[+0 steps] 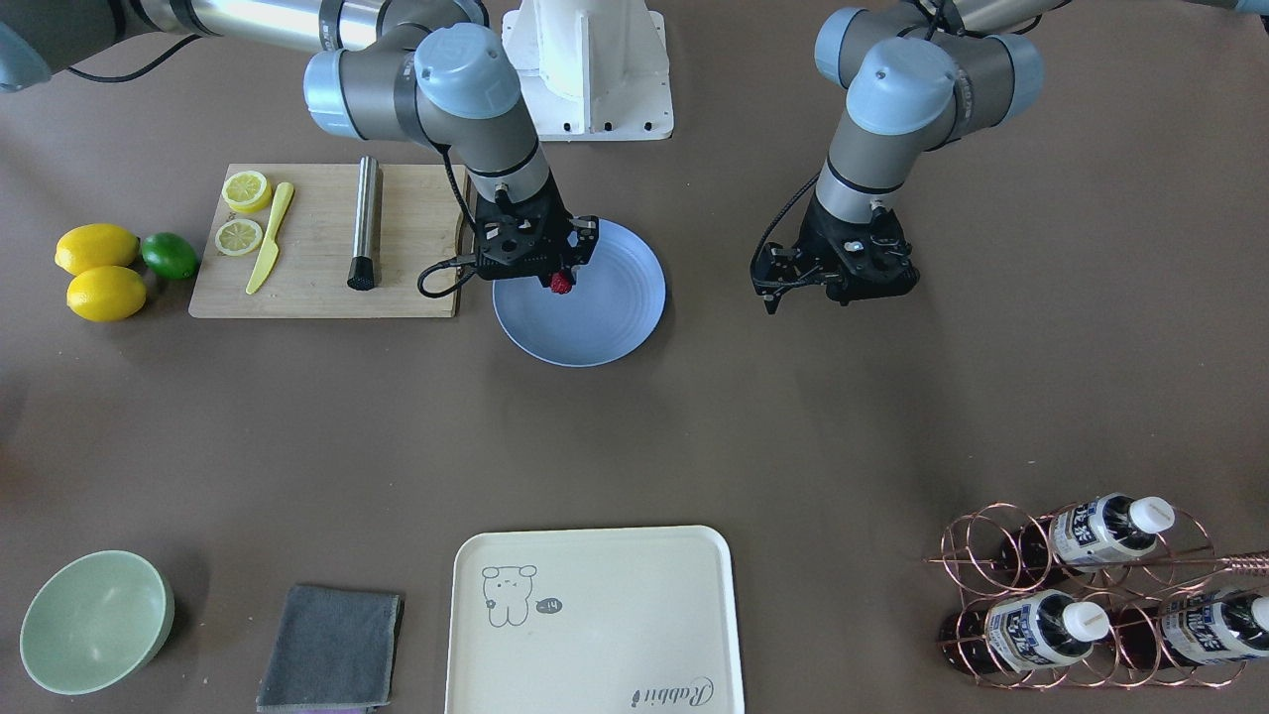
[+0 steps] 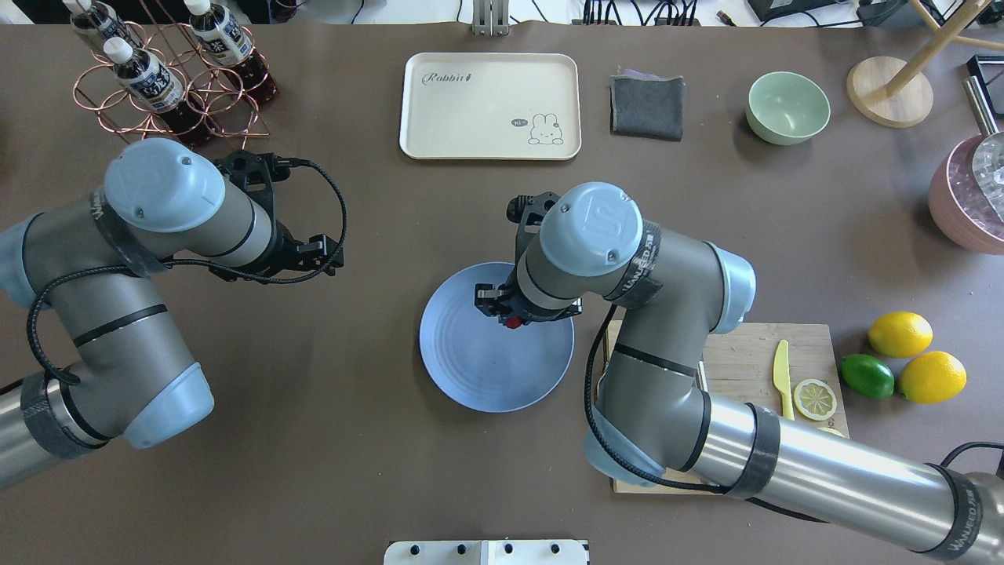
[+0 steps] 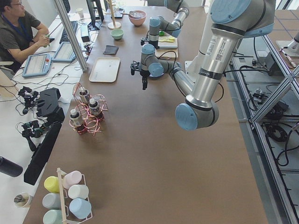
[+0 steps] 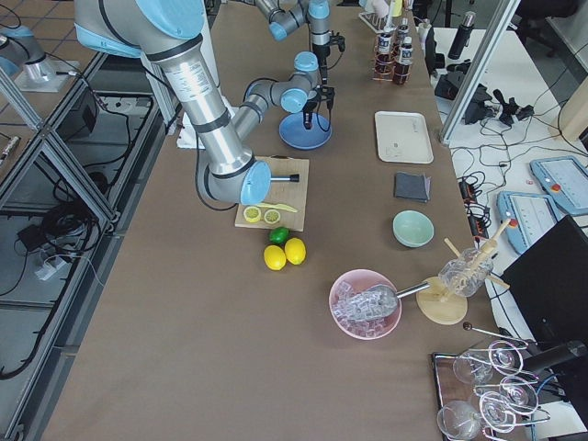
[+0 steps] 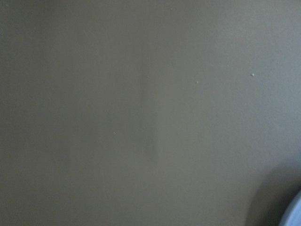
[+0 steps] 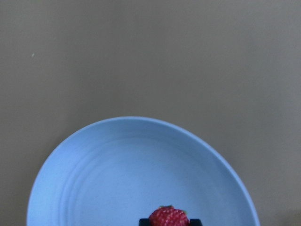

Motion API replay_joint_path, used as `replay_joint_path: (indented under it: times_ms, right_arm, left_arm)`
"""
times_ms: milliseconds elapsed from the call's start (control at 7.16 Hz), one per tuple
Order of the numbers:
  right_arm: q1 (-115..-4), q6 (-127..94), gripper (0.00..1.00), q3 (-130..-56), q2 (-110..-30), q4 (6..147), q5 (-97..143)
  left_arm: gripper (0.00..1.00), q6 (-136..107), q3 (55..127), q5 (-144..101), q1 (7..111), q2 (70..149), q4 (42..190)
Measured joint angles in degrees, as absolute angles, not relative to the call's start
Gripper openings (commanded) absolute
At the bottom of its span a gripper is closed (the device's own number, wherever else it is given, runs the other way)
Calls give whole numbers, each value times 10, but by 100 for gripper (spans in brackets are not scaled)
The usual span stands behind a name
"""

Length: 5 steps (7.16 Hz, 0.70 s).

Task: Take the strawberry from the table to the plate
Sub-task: 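Carry the strawberry over the blue plate with the right gripper while the left gripper withdraws, then lower the strawberry onto the blue plate and open the right gripper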

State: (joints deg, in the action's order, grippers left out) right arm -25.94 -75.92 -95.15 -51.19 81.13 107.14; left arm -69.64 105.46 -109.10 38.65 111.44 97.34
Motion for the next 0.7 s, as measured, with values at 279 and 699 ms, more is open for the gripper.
replay_joint_path:
  times_ms: [279,699]
  right_arm:
    - [-234,-767,0,-936,-501,815,1042]
    - [-232,-762,3,-916,-499,813,1034]
  left_arm:
    - [97,-671,1057,-1092,405,1099,974]
    - [97,-667,1062,-1092,410,1096,975]
